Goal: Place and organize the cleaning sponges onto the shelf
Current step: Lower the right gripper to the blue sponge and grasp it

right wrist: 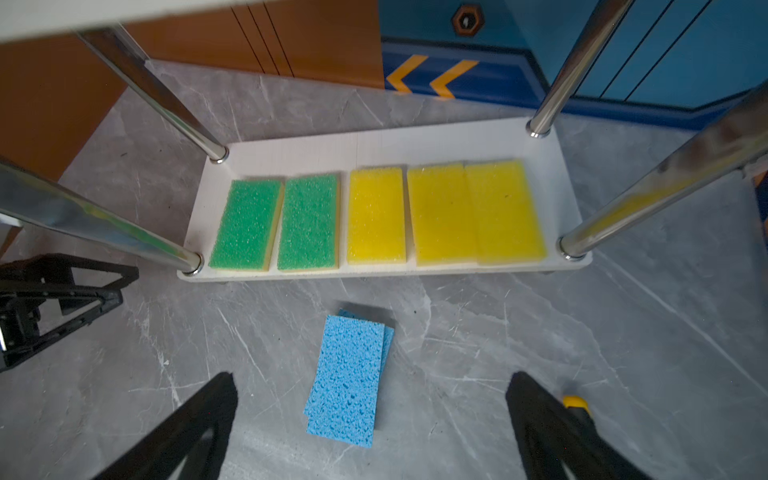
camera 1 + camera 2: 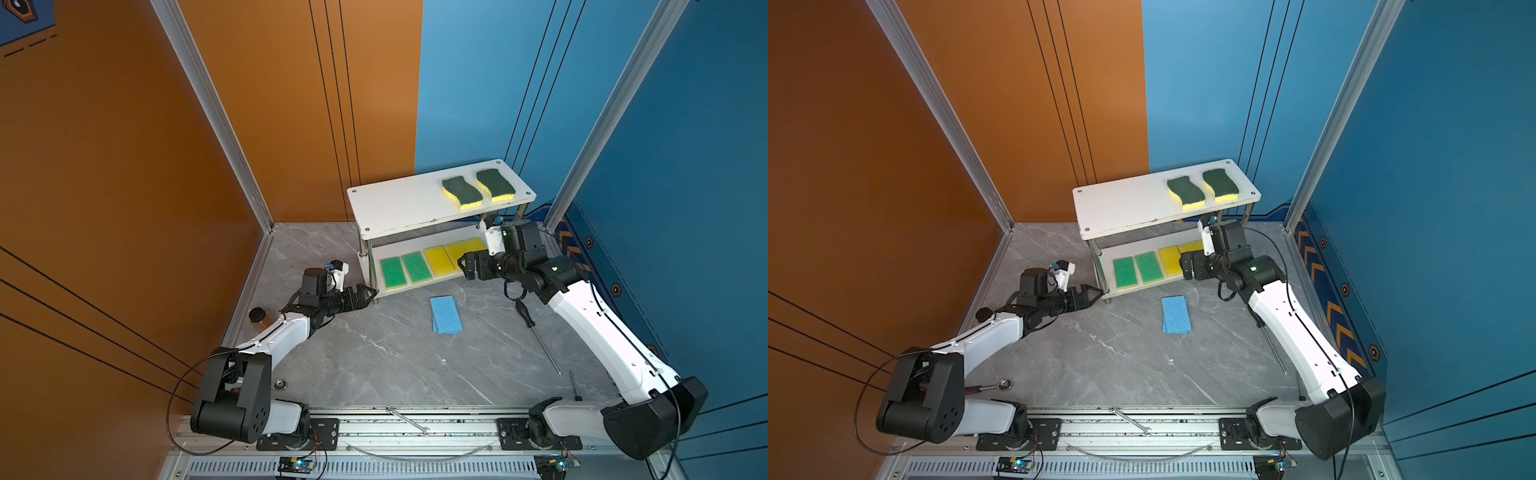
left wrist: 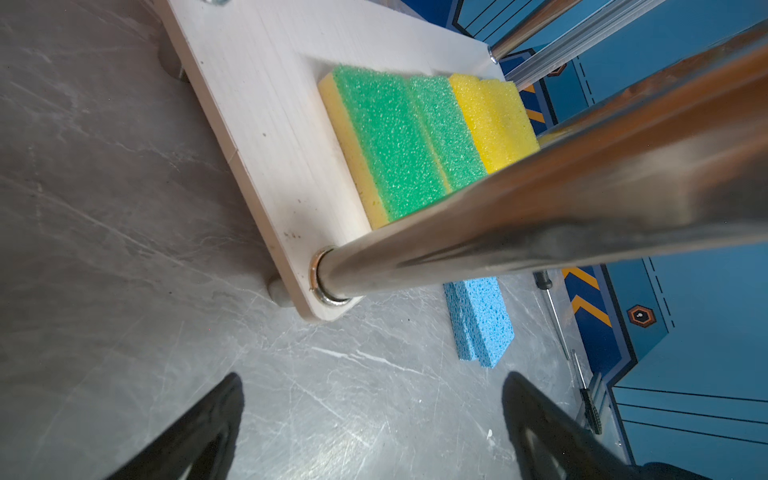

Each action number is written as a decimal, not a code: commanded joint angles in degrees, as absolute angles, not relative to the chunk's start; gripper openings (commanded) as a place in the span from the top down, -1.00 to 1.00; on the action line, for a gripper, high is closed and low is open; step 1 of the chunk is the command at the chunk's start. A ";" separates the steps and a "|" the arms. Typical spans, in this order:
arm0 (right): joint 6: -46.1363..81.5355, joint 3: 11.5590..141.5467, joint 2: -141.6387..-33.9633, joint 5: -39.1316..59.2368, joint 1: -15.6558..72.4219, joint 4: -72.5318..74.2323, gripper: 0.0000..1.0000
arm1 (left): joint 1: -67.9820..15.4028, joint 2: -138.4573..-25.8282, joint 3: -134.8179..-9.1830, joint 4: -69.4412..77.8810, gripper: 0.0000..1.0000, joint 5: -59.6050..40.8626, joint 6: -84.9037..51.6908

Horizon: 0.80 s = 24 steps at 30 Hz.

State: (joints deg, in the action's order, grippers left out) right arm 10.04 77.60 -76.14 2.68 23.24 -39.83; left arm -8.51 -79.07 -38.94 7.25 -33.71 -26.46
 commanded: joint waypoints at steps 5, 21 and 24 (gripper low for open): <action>17.45 69.28 -81.66 -0.56 29.86 -39.28 -1.00 | -8.51 -78.02 -39.38 7.65 -0.95 -34.54 -27.15; 23.55 63.41 -94.37 -6.94 37.92 -34.02 -1.00 | -8.57 -78.62 -38.59 7.84 -0.95 -33.93 -27.07; 23.86 62.96 -95.41 -7.87 38.23 -33.71 -1.00 | -8.61 -78.66 -38.33 7.91 -0.95 -33.86 -27.03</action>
